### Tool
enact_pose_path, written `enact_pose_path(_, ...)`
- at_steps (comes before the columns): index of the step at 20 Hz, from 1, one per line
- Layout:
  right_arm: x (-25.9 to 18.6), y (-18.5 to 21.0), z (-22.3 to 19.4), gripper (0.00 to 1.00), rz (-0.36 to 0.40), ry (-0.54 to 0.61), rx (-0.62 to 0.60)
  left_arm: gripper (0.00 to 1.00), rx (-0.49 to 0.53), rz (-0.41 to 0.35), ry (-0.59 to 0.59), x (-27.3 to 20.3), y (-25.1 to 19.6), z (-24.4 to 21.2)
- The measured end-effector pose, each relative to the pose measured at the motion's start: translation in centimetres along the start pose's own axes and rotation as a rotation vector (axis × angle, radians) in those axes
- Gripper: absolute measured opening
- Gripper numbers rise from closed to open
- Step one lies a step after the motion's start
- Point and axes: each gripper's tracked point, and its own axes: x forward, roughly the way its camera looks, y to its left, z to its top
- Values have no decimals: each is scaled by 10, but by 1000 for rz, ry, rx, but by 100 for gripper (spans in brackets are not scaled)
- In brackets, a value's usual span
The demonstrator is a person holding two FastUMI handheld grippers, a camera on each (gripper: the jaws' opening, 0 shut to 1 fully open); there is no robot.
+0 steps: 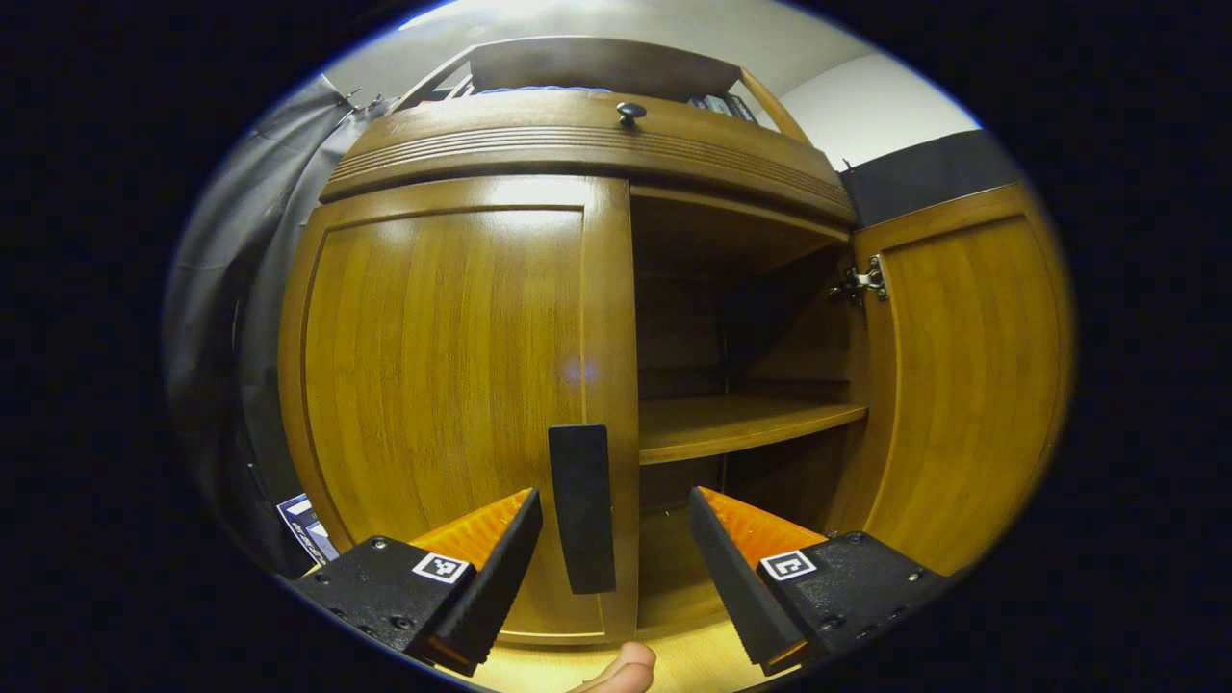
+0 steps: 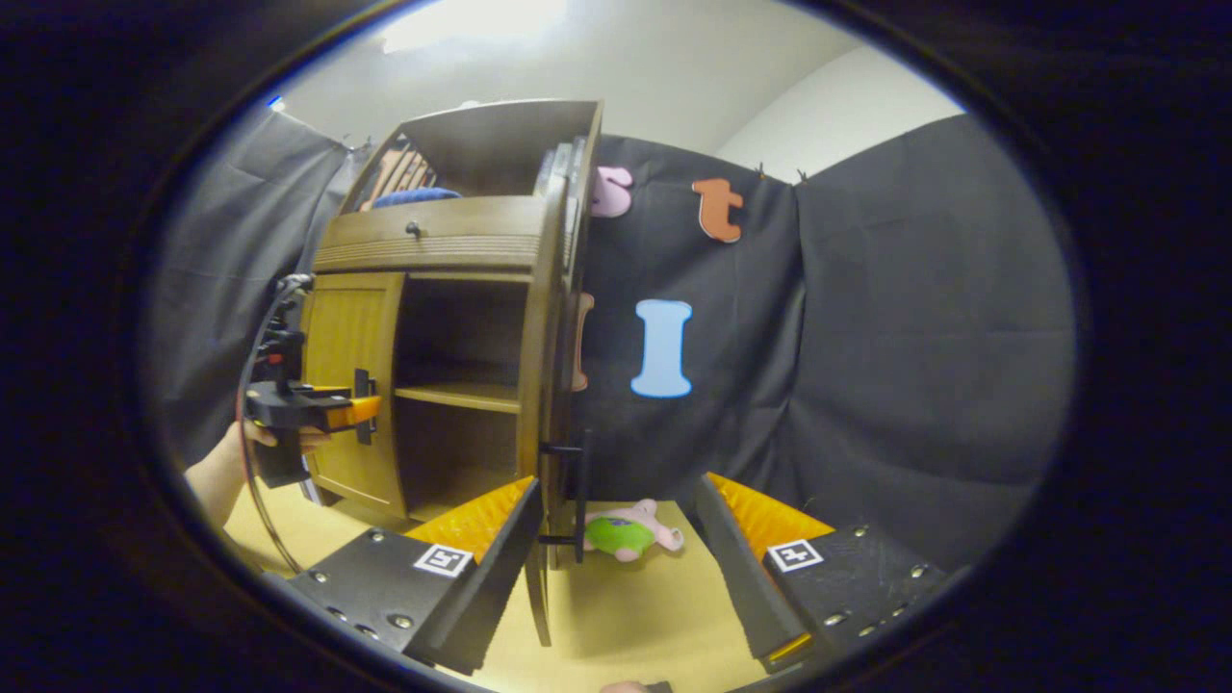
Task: Open the right door of the double-door shoe cabinet with the right hand, and open the left door with the left hand.
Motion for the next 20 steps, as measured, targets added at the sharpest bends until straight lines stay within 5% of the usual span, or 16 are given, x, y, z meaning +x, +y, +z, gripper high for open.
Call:
enact_pose_path(3,-13,19,27,96,13,-54,27,86,10,3,-12,14,4,3)
enact_pose_path(8,-42,63,64,96,64,-125,33,36,-13,12,7,25,18,7)
enact_pose_path(20,-58,131,55,94,72,-35,-6,32,15,-76,70,8,13,14)
